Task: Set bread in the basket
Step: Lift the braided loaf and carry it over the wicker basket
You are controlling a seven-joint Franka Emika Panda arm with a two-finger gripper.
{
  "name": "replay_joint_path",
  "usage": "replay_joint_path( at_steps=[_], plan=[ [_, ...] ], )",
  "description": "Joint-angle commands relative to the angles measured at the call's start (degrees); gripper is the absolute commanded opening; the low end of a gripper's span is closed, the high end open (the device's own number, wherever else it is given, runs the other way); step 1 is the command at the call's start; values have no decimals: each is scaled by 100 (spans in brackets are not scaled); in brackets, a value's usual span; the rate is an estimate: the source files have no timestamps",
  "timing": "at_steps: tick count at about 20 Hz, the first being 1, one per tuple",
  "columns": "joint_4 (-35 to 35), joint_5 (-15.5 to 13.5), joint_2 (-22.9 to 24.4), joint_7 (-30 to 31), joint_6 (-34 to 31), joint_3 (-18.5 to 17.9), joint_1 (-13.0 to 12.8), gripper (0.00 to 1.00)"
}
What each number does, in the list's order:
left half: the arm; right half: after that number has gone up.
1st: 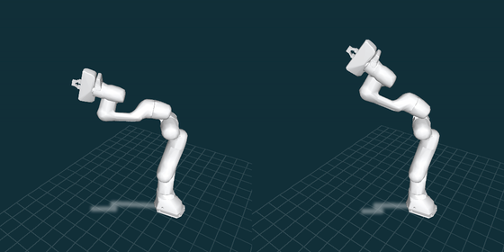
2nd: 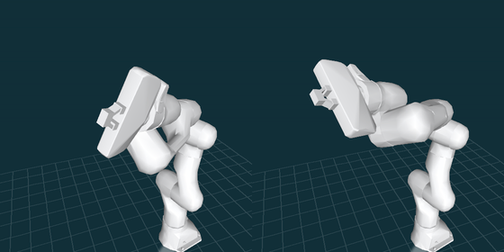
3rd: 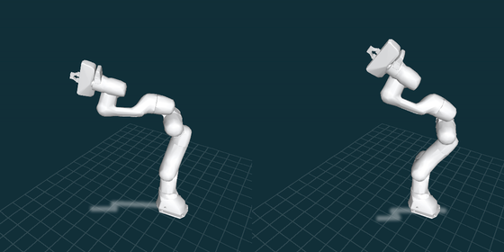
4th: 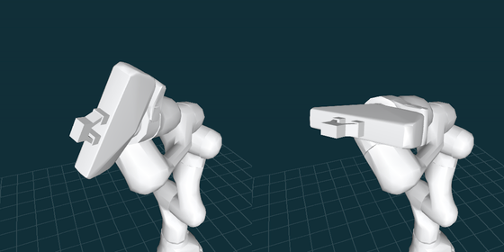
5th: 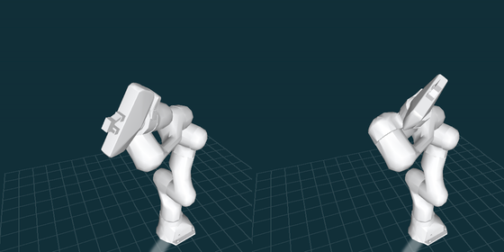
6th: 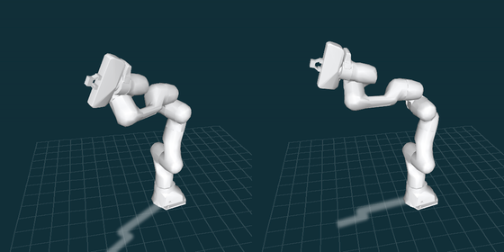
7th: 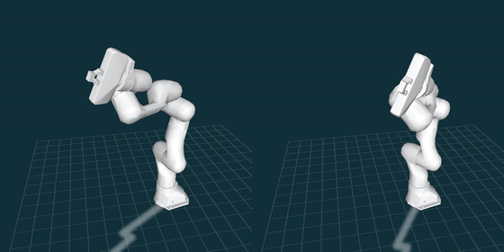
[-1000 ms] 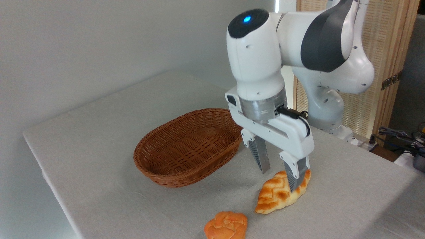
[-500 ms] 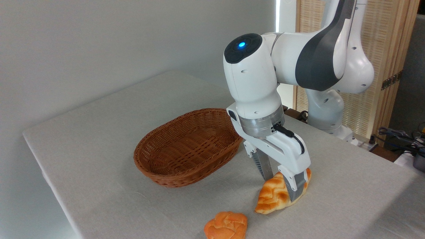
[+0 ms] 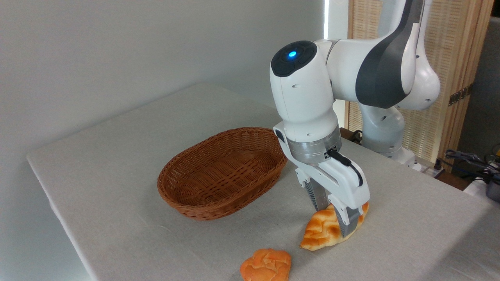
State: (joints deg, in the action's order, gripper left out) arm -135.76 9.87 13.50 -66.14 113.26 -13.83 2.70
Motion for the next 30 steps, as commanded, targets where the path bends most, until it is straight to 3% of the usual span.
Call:
replay_joint_path(
  at_steps=[1,4,5,7,10,13,15,18,20,21,22,23,24,30],
  plan=[
    [-29,85,-5,-119,3,-76,-33,36],
    [111,76,-5,-119,-6,-59,-68,35],
    [164,76,-5,-101,-6,-24,-68,30],
    [330,-29,-5,-39,-128,3,-94,29],
    [953,-397,-5,-40,-812,266,-121,33],
    [1866,-1039,-49,293,-1603,538,-121,34],
    [2333,-1241,-197,627,-1877,871,-121,46],
    [2738,-1602,-531,1644,-1860,1574,-121,46],
    [2810,-1603,-725,2034,-1825,1996,-147,56],
    [2810,-1585,-821,2061,-1755,2146,-182,56],
    [2801,-1603,-918,2070,-1720,2217,-217,62],
    [2801,-1603,-1041,2122,-1720,2253,-269,88],
    [2801,-1603,-1164,2140,-1711,2288,-357,97],
    [2739,-1603,-1437,2131,-1579,2315,-481,100]
  ],
)
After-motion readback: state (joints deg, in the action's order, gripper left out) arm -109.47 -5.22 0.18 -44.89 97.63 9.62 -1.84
